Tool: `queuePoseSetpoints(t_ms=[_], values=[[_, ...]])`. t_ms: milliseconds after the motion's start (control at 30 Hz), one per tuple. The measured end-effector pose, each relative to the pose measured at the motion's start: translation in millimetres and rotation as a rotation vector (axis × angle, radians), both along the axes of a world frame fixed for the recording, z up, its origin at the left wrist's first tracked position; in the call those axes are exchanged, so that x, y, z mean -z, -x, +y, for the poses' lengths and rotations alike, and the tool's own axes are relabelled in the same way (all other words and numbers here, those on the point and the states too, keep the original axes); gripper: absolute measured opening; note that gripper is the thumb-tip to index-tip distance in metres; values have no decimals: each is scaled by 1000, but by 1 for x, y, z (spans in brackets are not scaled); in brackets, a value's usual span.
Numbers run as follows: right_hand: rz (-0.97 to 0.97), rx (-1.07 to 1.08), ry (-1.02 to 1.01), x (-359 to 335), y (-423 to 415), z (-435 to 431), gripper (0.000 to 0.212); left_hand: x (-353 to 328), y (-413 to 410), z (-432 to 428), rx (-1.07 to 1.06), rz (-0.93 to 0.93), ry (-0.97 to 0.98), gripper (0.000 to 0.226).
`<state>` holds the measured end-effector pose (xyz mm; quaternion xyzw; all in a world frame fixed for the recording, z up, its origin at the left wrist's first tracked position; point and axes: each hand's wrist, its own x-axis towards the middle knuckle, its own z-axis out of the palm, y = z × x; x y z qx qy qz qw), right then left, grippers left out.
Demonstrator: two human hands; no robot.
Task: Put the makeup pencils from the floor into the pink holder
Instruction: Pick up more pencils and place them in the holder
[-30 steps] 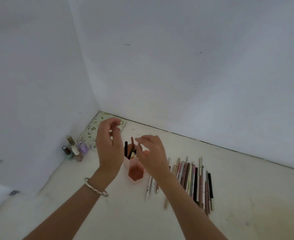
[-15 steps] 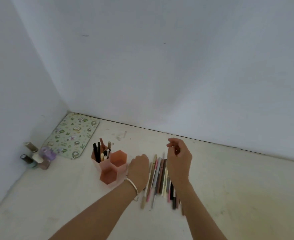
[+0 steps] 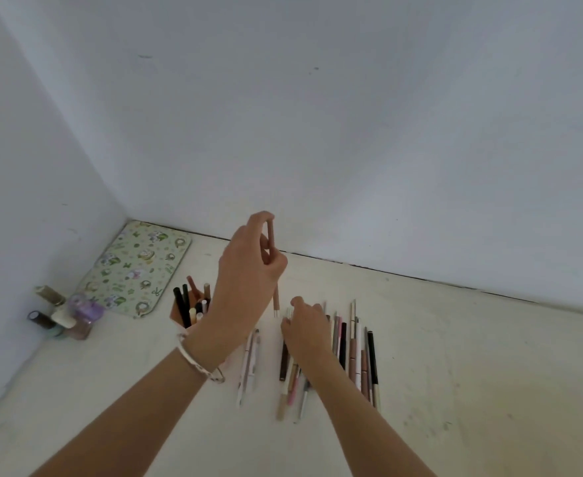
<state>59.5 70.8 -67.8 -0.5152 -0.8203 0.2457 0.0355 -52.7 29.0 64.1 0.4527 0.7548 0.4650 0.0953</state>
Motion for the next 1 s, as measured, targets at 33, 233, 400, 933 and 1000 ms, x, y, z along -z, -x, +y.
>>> queuePoseSetpoints(t_ms=[33, 233, 400, 933, 1000], values=[[-92, -53, -46, 5, 4, -2, 27, -7, 1, -3, 2, -25, -28, 46], [347, 195, 72, -9, 14, 3, 39, -30, 30, -35, -140, -102, -327, 47], [935, 453, -121, -73, 13, 12, 39, -18, 81, -80, -343, 6, -443, 50], [830, -145, -284, -97, 83, -76, 32, 27, 93, -133, -340, 150, -338, 28], [684, -259, -376, -85, 86, -79, 23, 12, 89, -131, -342, 92, -391, 29]])
